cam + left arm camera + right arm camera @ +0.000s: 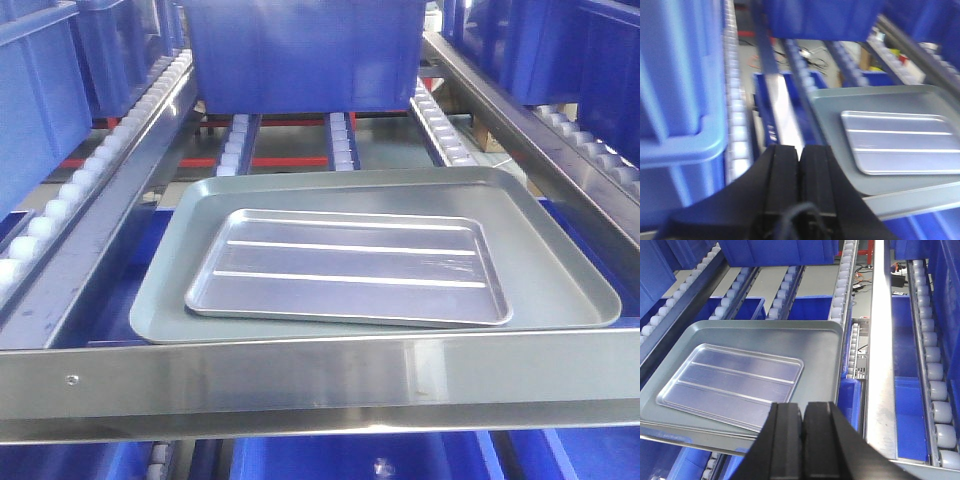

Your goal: Grab silver tray and stack on right shelf

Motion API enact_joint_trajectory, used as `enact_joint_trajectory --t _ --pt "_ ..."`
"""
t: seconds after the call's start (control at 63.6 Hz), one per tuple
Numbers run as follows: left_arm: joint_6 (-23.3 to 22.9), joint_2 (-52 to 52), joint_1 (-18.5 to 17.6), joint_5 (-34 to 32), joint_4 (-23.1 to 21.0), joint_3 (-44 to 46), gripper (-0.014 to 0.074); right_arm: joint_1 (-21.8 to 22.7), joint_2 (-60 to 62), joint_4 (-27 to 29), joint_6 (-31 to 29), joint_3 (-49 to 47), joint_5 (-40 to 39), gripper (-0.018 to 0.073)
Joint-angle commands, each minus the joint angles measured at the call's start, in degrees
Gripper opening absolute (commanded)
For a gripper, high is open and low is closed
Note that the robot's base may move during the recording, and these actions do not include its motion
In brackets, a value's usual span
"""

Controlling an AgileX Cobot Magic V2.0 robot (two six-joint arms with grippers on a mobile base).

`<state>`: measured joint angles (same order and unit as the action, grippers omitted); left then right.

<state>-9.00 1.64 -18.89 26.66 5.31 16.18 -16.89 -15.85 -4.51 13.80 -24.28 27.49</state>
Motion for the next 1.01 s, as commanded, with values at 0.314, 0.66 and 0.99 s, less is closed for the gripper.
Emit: enact_joint_trajectory --t 0.314,0.66,0.99 --pt "4.6 -3.2 14.9 -29.2 -7.4 -18.9 -0.0093 0.3 -0.5 -0.2 -0.5 -1.6 -4.7 0.0049" --pt "4.6 -3.2 14.9 -28.8 -7.4 -19.0 -0.0093 0.3 -0.5 -0.2 -0.5 -1.6 -4.7 0.0049" --pt "4.6 -3.2 14.9 -28.8 -7.4 -19.0 -0.0093 0.3 -0.5 -0.2 -0.5 -1.6 -4.7 0.0049"
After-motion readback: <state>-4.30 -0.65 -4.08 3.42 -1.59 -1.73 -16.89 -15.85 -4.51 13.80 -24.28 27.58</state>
